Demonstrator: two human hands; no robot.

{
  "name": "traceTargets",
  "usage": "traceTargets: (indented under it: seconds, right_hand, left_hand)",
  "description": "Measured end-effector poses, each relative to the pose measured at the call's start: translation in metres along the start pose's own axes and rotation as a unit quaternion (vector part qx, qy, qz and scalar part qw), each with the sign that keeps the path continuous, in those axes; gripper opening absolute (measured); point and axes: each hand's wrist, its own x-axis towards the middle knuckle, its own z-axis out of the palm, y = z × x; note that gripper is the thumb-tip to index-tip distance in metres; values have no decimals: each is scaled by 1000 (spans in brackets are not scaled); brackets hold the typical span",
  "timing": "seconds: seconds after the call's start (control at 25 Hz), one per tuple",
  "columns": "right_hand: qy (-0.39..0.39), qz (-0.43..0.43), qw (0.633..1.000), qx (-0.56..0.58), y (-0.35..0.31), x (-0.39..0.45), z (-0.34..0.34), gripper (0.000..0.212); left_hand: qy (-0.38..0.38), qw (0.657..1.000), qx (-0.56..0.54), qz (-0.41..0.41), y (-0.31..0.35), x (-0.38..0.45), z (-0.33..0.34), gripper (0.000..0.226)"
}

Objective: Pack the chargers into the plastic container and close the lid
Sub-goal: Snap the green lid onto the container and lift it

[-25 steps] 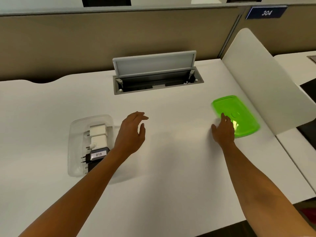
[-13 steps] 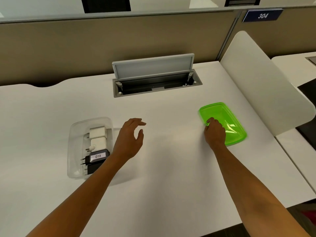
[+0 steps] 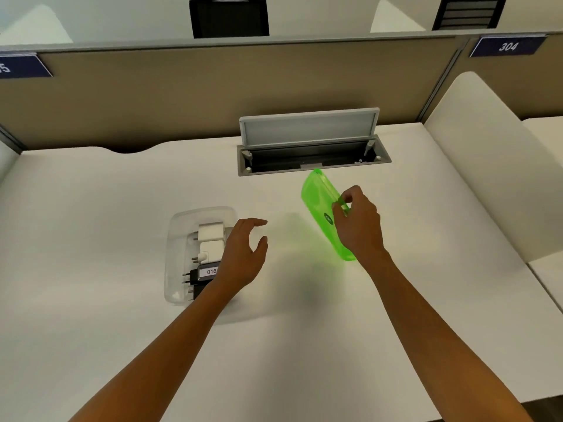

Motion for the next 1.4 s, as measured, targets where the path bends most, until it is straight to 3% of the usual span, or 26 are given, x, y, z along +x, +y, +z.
traceTargets:
  seconds: [0.08, 0.2, 0.32, 0.48, 0.68, 0.92, 1.4]
  right_hand:
    - [-7, 13, 990, 143, -27, -2, -4, 15]
    - [-79, 71, 926, 362, -53, -12, 7, 21]
    - [-122, 122, 886, 430, -61, -31, 40, 26]
    - [-102, 146, 900, 398, -64, -64, 94, 25]
    - [-122, 137, 918, 352, -83, -96, 144, 34]
    - [-131, 84, 947, 280, -107, -107, 168, 40]
    - [-135, 14, 964, 229, -116, -107, 191, 37]
  left_hand:
    - [21, 999, -34, -32, 2, 2, -8, 32]
    - [35, 989, -103, -96, 6, 0, -24, 41]
    - [63, 983, -133, -108, 5, -8, -41, 40]
    - [121, 983, -67, -117, -14, -21, -63, 41]
    - [149, 970, 104, -163, -53, -35, -88, 62]
    - [152, 967, 55, -198, -83, -39, -106, 58]
    - [192, 955, 9, -228, -112, -41, -108, 42]
